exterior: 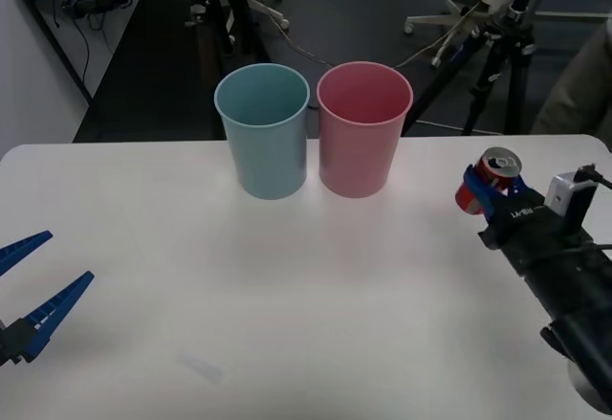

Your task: Grasp the object on the table and drop it into the matching bin: aluminum can to the light blue bin, PET bottle to the pink bin.

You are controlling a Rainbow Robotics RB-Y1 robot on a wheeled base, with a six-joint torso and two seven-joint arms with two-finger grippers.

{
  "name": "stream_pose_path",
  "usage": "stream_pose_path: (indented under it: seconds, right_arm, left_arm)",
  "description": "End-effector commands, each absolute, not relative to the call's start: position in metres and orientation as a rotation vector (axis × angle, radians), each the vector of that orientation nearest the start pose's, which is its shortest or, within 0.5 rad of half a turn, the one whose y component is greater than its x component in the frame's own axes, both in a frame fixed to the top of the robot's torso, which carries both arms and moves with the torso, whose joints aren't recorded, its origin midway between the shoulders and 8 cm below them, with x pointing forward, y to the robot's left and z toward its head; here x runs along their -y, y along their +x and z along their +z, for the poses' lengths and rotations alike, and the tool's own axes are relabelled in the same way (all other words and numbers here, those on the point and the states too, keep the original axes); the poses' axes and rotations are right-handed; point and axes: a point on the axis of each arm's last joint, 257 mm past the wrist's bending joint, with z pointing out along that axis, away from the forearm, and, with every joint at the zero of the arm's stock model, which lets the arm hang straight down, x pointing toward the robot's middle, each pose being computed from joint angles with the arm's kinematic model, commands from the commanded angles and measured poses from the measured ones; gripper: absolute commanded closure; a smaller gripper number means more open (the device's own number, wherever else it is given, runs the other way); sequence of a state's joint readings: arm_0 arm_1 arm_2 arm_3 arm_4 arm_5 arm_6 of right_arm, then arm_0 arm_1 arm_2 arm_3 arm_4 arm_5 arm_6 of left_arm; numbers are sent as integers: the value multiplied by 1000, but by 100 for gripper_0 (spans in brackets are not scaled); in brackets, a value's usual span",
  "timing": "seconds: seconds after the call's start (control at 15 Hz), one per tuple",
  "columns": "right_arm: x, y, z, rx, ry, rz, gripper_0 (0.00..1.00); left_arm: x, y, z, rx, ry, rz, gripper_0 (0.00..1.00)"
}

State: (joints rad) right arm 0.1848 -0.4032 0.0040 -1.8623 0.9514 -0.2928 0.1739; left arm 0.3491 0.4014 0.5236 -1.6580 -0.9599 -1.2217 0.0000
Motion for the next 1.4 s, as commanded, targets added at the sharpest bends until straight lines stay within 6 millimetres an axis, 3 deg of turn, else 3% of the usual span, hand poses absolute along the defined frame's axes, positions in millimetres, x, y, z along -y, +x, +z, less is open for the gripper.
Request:
stream_pose_path:
  seconds: [0.07,0.33,0.6,1.0,1.4]
  right_arm:
    - [203,465,-111,-1362,-328,410,100]
    - [159,454,-77,-1319,-443,496,100]
    - [115,461,-51,-1276,-508,558,100]
    - [71,493,-21,-1241,-537,542,100]
    - [30,542,1,-1253,-521,537,100]
  left_arm:
    - [-330,342,-169,-1441,465,-567,0]
    - [-330,342,-169,-1441,465,-567,0]
    - [-330,342,-169,-1441,465,-567,0]
    - [-330,342,-169,-1441,465,-567,0]
    - [-330,342,-169,-1441,465,-567,0]
